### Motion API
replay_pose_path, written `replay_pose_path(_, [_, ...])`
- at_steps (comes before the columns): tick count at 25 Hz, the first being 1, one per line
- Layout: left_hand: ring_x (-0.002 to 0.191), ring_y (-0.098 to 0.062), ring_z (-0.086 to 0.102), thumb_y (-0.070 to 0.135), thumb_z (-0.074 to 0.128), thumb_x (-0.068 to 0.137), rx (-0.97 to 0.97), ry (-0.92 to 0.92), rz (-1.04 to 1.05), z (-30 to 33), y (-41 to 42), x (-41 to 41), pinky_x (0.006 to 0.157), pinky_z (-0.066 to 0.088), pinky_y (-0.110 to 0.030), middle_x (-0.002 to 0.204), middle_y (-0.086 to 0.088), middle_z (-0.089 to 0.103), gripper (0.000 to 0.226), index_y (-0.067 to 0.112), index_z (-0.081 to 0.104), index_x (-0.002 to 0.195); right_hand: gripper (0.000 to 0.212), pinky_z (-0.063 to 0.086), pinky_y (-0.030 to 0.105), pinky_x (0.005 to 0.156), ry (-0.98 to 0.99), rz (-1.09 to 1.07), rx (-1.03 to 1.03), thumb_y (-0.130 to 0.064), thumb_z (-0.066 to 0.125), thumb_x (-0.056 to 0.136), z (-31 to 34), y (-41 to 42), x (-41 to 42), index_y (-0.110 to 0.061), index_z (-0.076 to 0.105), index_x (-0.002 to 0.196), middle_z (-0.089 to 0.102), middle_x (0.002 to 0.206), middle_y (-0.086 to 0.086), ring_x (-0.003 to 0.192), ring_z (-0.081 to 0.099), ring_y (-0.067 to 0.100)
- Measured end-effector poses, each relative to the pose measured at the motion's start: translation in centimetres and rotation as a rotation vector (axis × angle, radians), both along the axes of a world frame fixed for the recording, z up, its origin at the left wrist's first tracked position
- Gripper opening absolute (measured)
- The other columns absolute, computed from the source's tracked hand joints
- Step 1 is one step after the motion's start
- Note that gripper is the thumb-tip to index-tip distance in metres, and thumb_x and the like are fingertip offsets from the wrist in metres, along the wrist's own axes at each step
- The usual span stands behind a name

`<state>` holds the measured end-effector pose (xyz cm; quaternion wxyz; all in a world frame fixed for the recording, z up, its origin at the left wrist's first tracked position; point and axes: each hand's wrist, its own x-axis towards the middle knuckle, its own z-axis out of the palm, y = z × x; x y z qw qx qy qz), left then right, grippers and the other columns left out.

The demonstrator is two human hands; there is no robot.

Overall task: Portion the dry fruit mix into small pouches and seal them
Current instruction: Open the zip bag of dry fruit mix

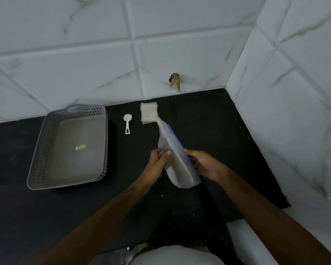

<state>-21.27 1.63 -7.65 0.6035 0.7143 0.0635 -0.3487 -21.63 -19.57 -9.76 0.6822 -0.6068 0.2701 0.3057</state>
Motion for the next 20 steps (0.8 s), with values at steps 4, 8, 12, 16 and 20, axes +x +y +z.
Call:
replay_pose_path(4, [0.136, -0.018, 0.047, 0.057, 0.064, 0.088, 0.059, -0.293, 0.009, 0.4, 0.0, 0.5, 0.106, 0.051, -0.043, 0.146, 0.004, 0.036, 0.070, 0.025, 0.037, 0.143, 0.033, 0.056, 0.045, 0.085, -0.118, -0.015, -0.025, -0.030, 0.071, 0.090, 5.3, -0.8, 0.3, -0.023, 0.067, 0.122, 0.071, 0.120, 0.007, 0.107, 0.070, 0.025])
replay_pose_path(8, [0.119, -0.012, 0.054, 0.034, 0.065, 0.097, 0.071, -0.529, 0.044, 3.2, -0.1, 1.6, 0.097, 0.052, -0.033, 0.130, 0.005, 0.045, 0.044, 0.027, 0.048, 0.137, 0.026, 0.057, 0.037, 0.083, -0.373, 0.080, -0.136, -0.021, 0.066, 0.095, 11.3, -0.1, 0.9, -0.023, 0.064, 0.120, 0.071, 0.115, 0.001, 0.103, 0.070, 0.017])
replay_pose_path(12, [0.098, -0.016, 0.071, 0.032, 0.059, 0.101, -0.180, -0.326, 0.110, 6.0, -0.6, 2.2, 0.079, 0.057, -0.034, 0.116, -0.007, 0.067, 0.025, 0.022, 0.053, 0.124, 0.029, 0.058, 0.025, 0.070, -0.535, 0.308, -0.356, -0.027, 0.067, 0.095, 12.7, 4.0, 0.6, -0.028, 0.054, 0.121, 0.068, 0.106, -0.003, 0.094, 0.070, 0.009])
replay_pose_path(16, [0.088, -0.020, 0.074, 0.030, 0.060, 0.101, -0.172, -0.231, 0.153, 6.9, 0.3, 2.4, 0.077, 0.062, -0.037, 0.108, -0.012, 0.070, 0.027, 0.011, 0.053, 0.118, 0.027, 0.059, 0.024, 0.059, -0.607, 0.370, -0.472, -0.032, 0.066, 0.096, 11.8, 5.6, 0.4, -0.030, 0.050, 0.117, 0.064, 0.100, -0.001, 0.084, 0.071, 0.012])
replay_pose_path(20, [0.067, -0.008, 0.067, 0.023, 0.065, 0.099, -0.173, -0.200, 0.206, 6.8, 0.4, 2.4, 0.071, 0.059, -0.032, 0.084, -0.004, 0.063, 0.017, 0.009, 0.056, 0.105, 0.034, 0.059, 0.027, 0.055, -0.683, 0.349, -0.569, -0.028, 0.076, 0.089, 11.0, 6.2, -0.1, -0.028, 0.053, 0.113, 0.062, 0.090, 0.000, 0.077, 0.068, 0.017])
